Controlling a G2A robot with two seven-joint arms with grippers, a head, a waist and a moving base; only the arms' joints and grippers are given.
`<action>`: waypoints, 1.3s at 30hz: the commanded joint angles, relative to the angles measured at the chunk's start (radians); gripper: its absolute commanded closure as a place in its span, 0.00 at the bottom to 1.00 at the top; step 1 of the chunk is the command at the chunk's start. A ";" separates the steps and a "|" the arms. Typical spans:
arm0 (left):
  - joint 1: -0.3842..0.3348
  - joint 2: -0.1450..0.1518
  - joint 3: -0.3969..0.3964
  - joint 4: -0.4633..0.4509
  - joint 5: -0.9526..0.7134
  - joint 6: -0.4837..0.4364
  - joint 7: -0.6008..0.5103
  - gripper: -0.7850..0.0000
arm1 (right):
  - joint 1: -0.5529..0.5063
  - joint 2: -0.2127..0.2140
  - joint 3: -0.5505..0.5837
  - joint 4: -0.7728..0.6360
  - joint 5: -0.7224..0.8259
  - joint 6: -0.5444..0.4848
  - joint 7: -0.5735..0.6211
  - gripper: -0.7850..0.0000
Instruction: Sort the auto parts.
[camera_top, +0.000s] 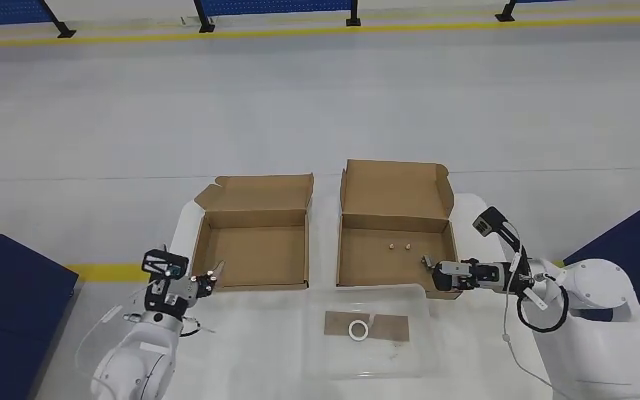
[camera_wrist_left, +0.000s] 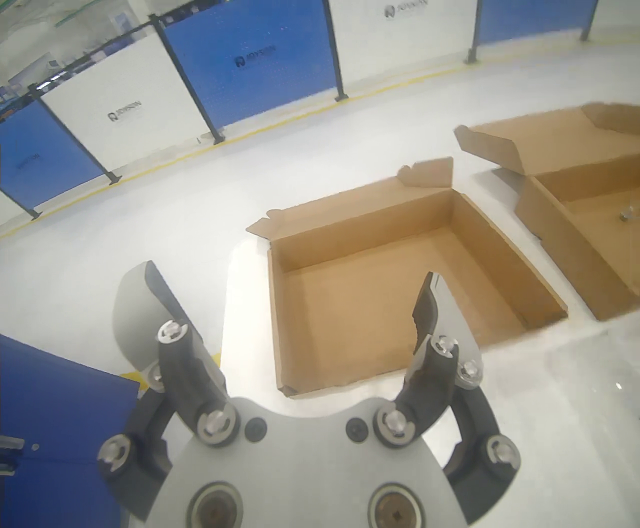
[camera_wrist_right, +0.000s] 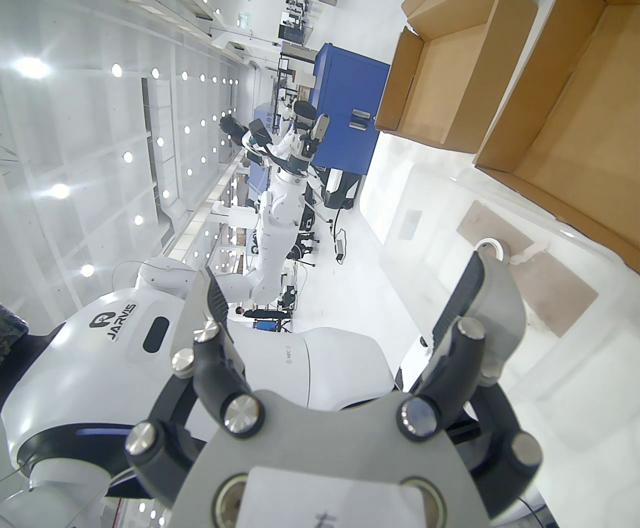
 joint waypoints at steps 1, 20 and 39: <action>-0.002 0.001 0.002 -0.031 0.015 -0.016 -0.063 0.00 | 0.000 0.000 0.000 0.000 0.000 0.000 0.000 0.00; -0.138 0.002 0.129 -0.191 -0.137 -0.218 -0.575 0.00 | 0.000 0.000 0.000 0.000 0.000 0.000 0.000 0.00; -0.331 -0.014 0.351 -0.264 -0.219 -0.234 -0.989 0.00 | 0.000 0.000 0.000 0.000 0.000 0.000 0.000 0.00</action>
